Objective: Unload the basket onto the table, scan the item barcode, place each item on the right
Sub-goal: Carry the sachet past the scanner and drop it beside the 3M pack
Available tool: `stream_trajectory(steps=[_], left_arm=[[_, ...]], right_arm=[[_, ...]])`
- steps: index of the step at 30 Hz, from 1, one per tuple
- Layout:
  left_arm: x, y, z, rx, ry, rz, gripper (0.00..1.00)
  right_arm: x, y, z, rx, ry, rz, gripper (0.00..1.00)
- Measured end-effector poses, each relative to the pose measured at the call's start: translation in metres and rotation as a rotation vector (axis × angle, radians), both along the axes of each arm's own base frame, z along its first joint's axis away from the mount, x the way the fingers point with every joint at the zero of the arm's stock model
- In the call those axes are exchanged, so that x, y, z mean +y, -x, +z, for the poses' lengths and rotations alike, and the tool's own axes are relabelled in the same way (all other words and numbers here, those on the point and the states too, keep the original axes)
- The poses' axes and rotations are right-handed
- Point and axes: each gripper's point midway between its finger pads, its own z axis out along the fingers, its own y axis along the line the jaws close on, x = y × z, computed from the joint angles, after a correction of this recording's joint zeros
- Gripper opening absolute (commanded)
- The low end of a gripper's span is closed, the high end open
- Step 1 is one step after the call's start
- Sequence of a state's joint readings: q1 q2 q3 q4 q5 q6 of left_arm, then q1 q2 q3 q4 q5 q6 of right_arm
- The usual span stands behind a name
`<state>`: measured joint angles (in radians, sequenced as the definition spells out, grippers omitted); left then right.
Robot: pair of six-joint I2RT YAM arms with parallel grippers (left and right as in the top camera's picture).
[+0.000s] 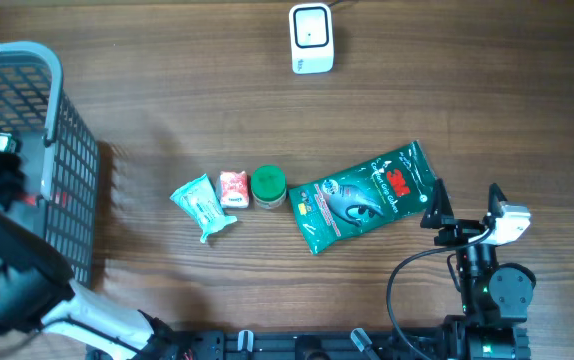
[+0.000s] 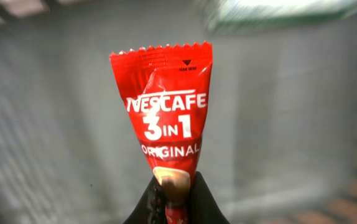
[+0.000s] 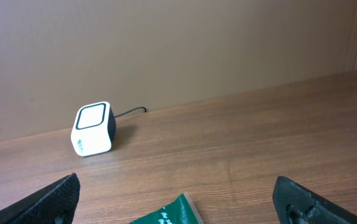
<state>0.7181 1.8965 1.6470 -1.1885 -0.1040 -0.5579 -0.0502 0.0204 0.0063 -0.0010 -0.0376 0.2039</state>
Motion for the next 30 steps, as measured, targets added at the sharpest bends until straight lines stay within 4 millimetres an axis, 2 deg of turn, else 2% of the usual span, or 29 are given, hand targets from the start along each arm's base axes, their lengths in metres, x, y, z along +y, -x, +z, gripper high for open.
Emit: stream_trajectory(steps=[1,2,3,5,6,7,9,11,12,14,17,21,25,27,30], left_arm=[[0.003,-0.002,0.009,-0.018,-0.019,0.000,0.04],[0.011,-0.013,0.076,-0.153,-0.135,0.000,0.04],[0.012,-0.013,0.120,-0.243,-0.212,0.000,0.04],[0.000,-0.008,0.180,-0.384,-0.296,-0.011,0.04],[-0.014,-0.001,0.209,-0.461,-0.321,-0.027,0.04],[-0.031,0.006,0.230,-0.522,-0.325,-0.048,0.04],[-0.066,0.016,0.252,-0.602,-0.295,-0.105,0.04],[-0.113,0.015,0.265,-0.676,-0.223,-0.214,0.04],[-0.149,0.009,0.273,-0.725,-0.172,-0.321,0.04],[-0.186,0.000,0.277,-0.757,-0.126,-0.443,0.04],[-0.266,-0.013,0.267,-0.751,-0.014,-0.706,0.04],[-0.343,-0.022,0.230,-0.675,0.048,-0.932,0.04],[-0.426,-0.037,0.172,-0.631,0.055,-1.145,0.04],[-0.458,-0.046,0.152,-0.659,0.044,-1.229,0.04],[-0.516,-0.059,0.114,-0.713,-0.006,-1.444,0.04]], right_arm=[[0.000,0.000,0.000,0.000,0.000,0.000,1.00],[0.000,0.000,0.000,0.000,0.000,0.000,1.00],[0.000,0.000,0.000,0.000,0.000,0.000,1.00],[0.000,0.000,0.000,0.000,0.000,0.000,1.00],[0.000,0.000,0.000,0.000,0.000,0.000,1.00],[0.000,0.000,0.000,0.000,0.000,0.000,1.00],[0.000,0.000,0.000,0.000,0.000,0.000,1.00],[0.000,0.000,0.000,0.000,0.000,0.000,1.00],[0.000,0.000,0.000,0.000,0.000,0.000,1.00],[0.000,0.000,0.000,0.000,0.000,0.000,1.00],[0.000,0.000,0.000,0.001,0.000,0.000,1.00],[0.000,0.000,0.000,0.000,0.000,0.000,1.00],[0.000,0.000,0.000,0.000,0.000,0.000,1.00],[0.000,0.000,0.000,0.000,0.000,0.000,1.00],[0.000,0.000,0.000,0.000,0.000,0.000,1.00]])
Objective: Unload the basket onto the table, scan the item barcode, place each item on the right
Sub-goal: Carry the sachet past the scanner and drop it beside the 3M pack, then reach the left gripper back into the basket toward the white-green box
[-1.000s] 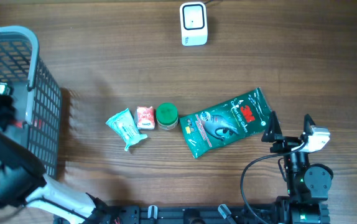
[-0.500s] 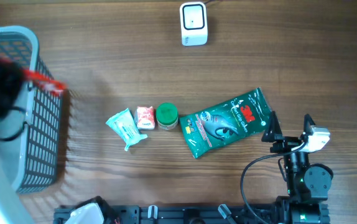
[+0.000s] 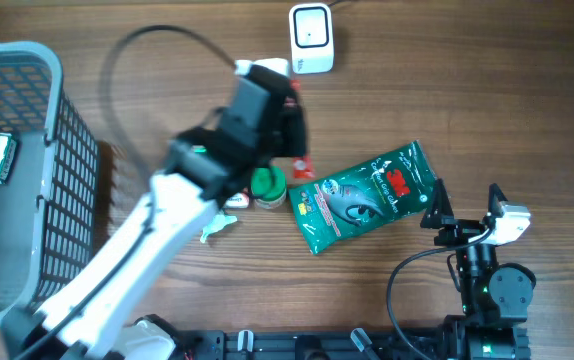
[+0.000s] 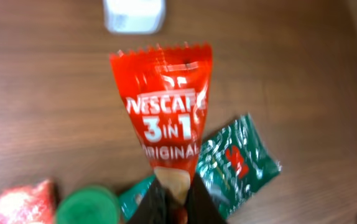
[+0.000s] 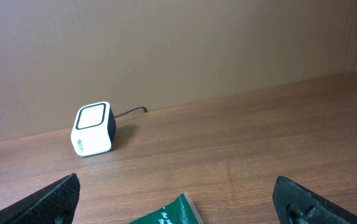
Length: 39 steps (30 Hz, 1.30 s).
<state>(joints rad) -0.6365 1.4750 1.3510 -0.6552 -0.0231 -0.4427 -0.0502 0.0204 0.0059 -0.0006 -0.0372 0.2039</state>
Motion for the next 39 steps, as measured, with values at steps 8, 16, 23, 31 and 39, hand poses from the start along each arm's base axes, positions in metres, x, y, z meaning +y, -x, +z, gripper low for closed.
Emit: stream_trajectory(steps=[8,16,23,31,39], left_arm=[[-0.070,-0.022,-0.129,-0.092,-0.339,-0.439,0.04],[-0.081,-0.035,-0.172,-0.154,-0.435,-0.561,0.84],[-0.075,-0.028,-0.143,-0.174,-0.438,-0.568,1.00],[0.017,0.015,0.098,-0.551,-0.318,-0.270,1.00],[0.296,0.041,0.168,-0.523,-0.137,0.843,1.00]], right_arm=[[0.000,0.000,0.000,0.000,0.000,0.000,1.00],[0.000,0.000,0.000,0.000,0.000,0.000,1.00],[0.000,0.000,0.000,0.000,0.000,0.000,1.00],[0.000,0.000,0.000,0.001,0.000,0.000,1.00],[0.000,0.000,0.000,0.000,0.000,0.000,1.00]])
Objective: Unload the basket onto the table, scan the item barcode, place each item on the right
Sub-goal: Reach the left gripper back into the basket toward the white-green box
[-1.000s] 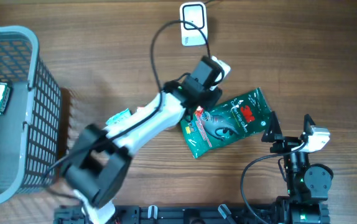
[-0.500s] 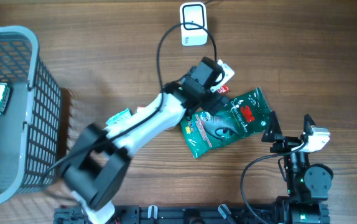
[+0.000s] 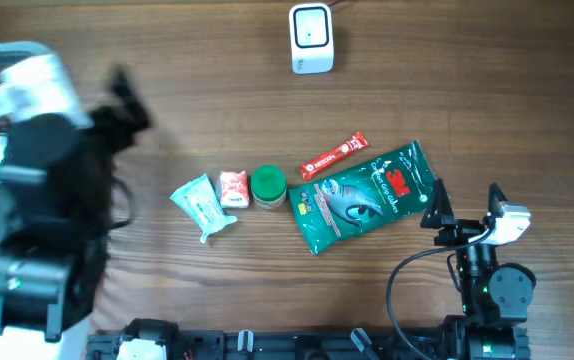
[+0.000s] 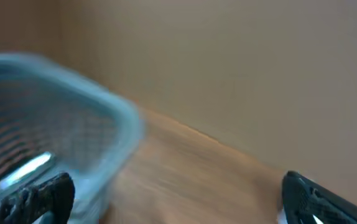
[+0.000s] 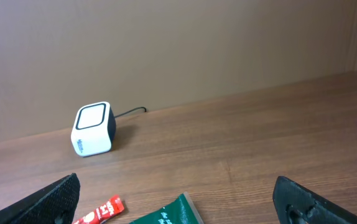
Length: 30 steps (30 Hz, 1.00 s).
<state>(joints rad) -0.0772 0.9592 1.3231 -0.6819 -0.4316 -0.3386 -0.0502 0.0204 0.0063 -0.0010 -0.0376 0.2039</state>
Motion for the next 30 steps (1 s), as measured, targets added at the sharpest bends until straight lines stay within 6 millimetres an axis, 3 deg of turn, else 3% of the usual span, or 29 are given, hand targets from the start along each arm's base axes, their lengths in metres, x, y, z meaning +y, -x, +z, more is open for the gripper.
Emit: stream_trajectory(steps=[3,6,8,10,13,14,15,17,21,26,30], left_arm=[[0.090,0.019,-0.019,-0.031,0.209,0.327,1.00],[0.147,0.024,-0.048,-0.055,0.416,0.514,1.00],[0.189,0.021,-0.083,-0.057,0.581,0.640,1.00],[0.214,0.012,-0.113,-0.049,0.689,0.702,0.99],[0.232,0.000,-0.151,-0.003,0.780,0.750,0.87],[0.239,-0.007,-0.169,0.017,0.813,0.766,0.87],[0.244,-0.013,-0.183,0.031,0.839,0.773,1.00],[0.251,-0.026,-0.205,0.051,0.870,0.774,1.00],[0.259,-0.030,-0.244,0.056,0.982,0.887,1.00],[0.275,-0.024,-0.280,-0.013,1.063,1.095,1.00],[0.290,-0.030,-0.298,-0.067,1.068,1.154,1.00]], right_arm=[[0.000,0.000,0.000,0.000,0.000,0.000,1.00],[0.000,0.000,0.000,0.000,0.000,0.000,1.00],[0.000,0.000,0.000,0.000,0.000,0.000,1.00],[0.000,0.000,0.000,0.000,0.000,0.000,0.99],[0.000,0.000,0.000,0.000,0.000,0.000,1.00],[0.000,0.000,0.000,0.000,0.000,0.000,1.00],[0.000,0.000,0.000,0.000,0.000,0.000,1.00],[0.000,0.000,0.000,0.000,0.000,0.000,1.00],[0.000,0.000,0.000,0.000,0.000,0.000,1.00],[0.000,0.000,0.000,0.000,0.000,0.000,1.00],[0.000,0.000,0.000,0.000,0.000,0.000,1.00]])
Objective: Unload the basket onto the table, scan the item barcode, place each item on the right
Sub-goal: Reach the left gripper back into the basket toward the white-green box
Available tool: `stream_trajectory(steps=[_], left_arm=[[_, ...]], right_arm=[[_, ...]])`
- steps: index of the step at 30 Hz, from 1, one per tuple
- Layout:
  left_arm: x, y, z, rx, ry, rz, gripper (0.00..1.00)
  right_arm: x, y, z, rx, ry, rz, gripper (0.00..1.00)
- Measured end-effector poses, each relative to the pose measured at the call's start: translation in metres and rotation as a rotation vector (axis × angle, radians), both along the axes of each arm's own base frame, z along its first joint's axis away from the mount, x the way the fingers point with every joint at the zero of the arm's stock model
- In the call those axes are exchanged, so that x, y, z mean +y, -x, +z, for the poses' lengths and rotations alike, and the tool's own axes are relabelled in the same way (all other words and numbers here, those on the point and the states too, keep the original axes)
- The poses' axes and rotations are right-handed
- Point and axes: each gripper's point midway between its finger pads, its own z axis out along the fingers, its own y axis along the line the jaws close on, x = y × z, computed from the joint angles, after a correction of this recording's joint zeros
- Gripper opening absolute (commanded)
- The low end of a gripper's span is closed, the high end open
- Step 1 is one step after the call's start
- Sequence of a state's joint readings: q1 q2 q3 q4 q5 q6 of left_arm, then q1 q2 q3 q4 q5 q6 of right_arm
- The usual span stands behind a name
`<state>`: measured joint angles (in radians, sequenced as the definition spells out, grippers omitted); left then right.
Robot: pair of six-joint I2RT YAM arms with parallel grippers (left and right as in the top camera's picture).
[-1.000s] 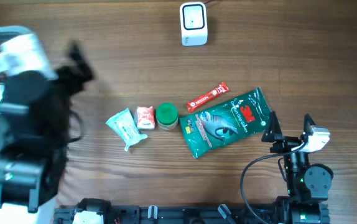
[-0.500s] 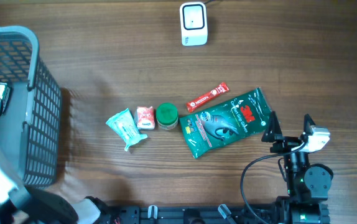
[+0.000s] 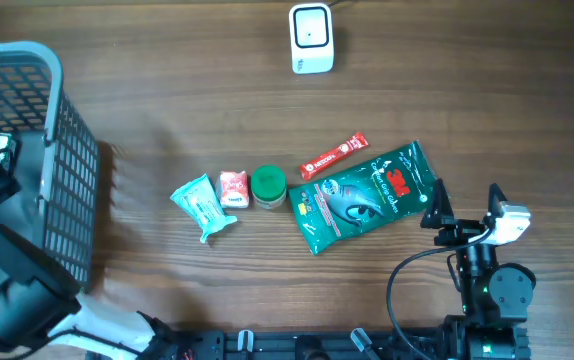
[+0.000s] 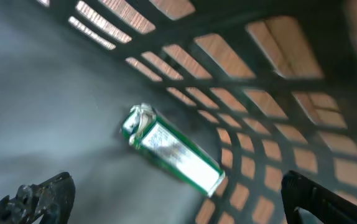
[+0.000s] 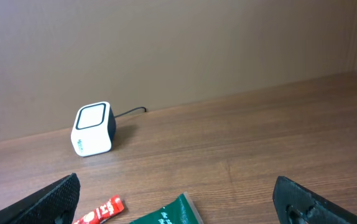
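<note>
My left gripper (image 4: 180, 200) is open inside the grey basket (image 3: 55, 75), with nothing between its fingers. Just beyond it, a small green-and-white box (image 4: 172, 151) lies on the basket floor. The white scanner (image 3: 310, 38) stands at the far middle of the table. A red Nescafe sachet (image 3: 333, 156) lies on the table beside a green 3M pack (image 3: 367, 197). My right gripper (image 5: 178, 200) is open and empty at the near right, facing the scanner (image 5: 93, 129), with the sachet (image 5: 97, 211) and the pack's corner (image 5: 172, 216) low in its view.
A green-lidded jar (image 3: 268, 186), a small red-and-white packet (image 3: 232, 187) and a teal packet (image 3: 203, 207) lie in a row left of the green pack. The basket's lattice walls (image 4: 259, 93) close in around my left gripper.
My left gripper was open just outside the basket's rim and is now down inside it, over the green-and-white box. The right arm and the table items are unchanged.
My left gripper held the red sachet inside the basket, then held it over the table near the scanner. A second ago the sachet lay beside the green pack and the gripper was open by the basket. Now it is inside the basket.
</note>
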<state>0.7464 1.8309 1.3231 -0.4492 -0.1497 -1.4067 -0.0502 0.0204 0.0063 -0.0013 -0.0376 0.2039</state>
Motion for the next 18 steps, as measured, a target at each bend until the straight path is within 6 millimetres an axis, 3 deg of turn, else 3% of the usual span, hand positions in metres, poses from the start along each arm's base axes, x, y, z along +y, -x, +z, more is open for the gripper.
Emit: stream_trajectory(steps=[4,9,11,13,15,18], left_arm=[[0.011,-0.007,-0.019,-0.012,-0.005,0.040,1.00],[0.023,-0.010,-0.027,-0.015,-0.043,0.079,0.96],[0.022,-0.010,-0.040,-0.002,-0.023,0.084,0.55],[0.022,-0.007,-0.051,0.023,-0.012,0.093,0.33],[0.018,-0.004,-0.063,0.050,0.019,0.094,0.16],[0.013,0.001,-0.068,0.080,0.045,0.094,0.04]], right_arm=[[0.000,0.000,0.000,0.000,0.000,0.000,1.00],[0.000,0.000,0.000,0.000,0.000,0.000,1.00],[0.000,0.000,0.000,0.000,0.000,0.000,1.00],[0.000,0.000,0.000,0.000,0.000,0.000,1.00],[0.000,0.000,0.000,0.000,0.000,0.000,1.00],[0.000,0.000,0.000,0.000,0.000,0.000,1.00]])
